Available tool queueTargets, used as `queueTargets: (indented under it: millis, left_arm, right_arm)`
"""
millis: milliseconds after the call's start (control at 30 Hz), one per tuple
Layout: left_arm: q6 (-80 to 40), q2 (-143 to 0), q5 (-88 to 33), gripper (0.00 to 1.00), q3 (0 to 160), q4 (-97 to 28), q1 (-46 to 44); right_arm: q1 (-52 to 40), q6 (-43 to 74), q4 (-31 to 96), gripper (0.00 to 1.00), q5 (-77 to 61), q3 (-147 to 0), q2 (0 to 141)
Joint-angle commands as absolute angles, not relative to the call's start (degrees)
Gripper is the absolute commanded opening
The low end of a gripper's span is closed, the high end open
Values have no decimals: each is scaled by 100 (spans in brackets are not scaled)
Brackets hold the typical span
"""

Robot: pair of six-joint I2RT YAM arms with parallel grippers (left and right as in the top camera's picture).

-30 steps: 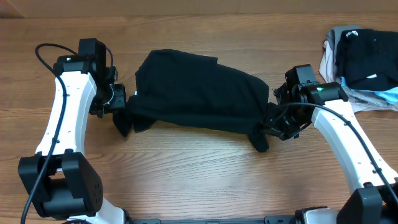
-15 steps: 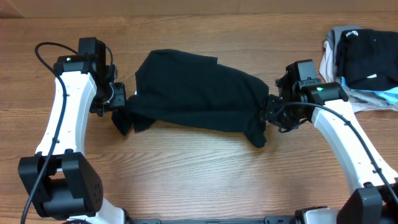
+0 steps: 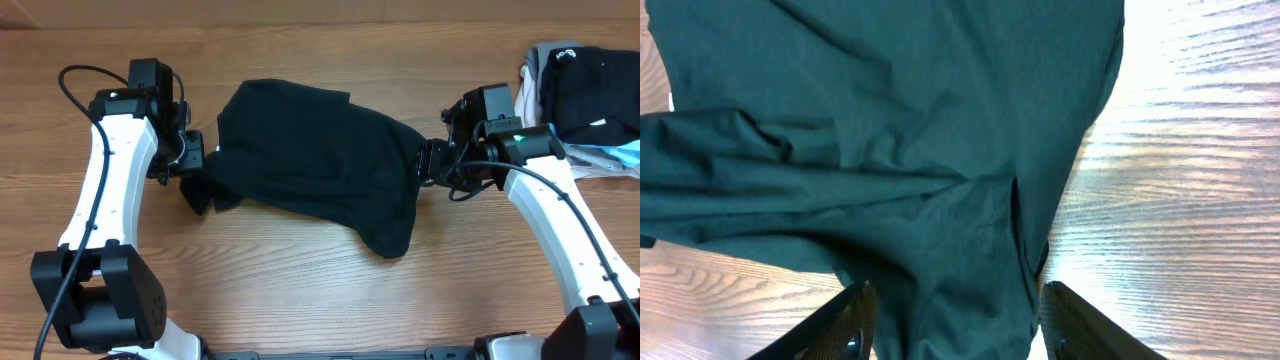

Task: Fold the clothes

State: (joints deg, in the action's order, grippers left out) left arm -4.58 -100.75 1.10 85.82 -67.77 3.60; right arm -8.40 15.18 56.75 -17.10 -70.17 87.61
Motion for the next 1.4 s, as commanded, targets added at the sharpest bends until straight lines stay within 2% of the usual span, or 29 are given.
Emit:
queueTargets:
  millis: [0,233,400,767,1367]
  left_arm:
    - [-600,-10040,187,4,8554,-6689,325]
    - [-602,-10040,185,4,8554,-6595,325]
    - [-602,-10040,185,4,8554,-6591,325]
    - [-602,-10040,187,4,8554,-6584,325]
    - [-602,-10040,187,4,8554,-6547,325]
  right_arm:
    - [-1020,1455,5710,57,-1675,-6967,8930]
    - [-1496,1684,5376,59,-1426,-6534,9192]
    - [-1505,1719,4661,58,-1181,-6298,9454]
    - [-1505,1719,4141,56,-517,-6296,9867]
    - [-1367,1855,4466,28,-381,-6296,9902]
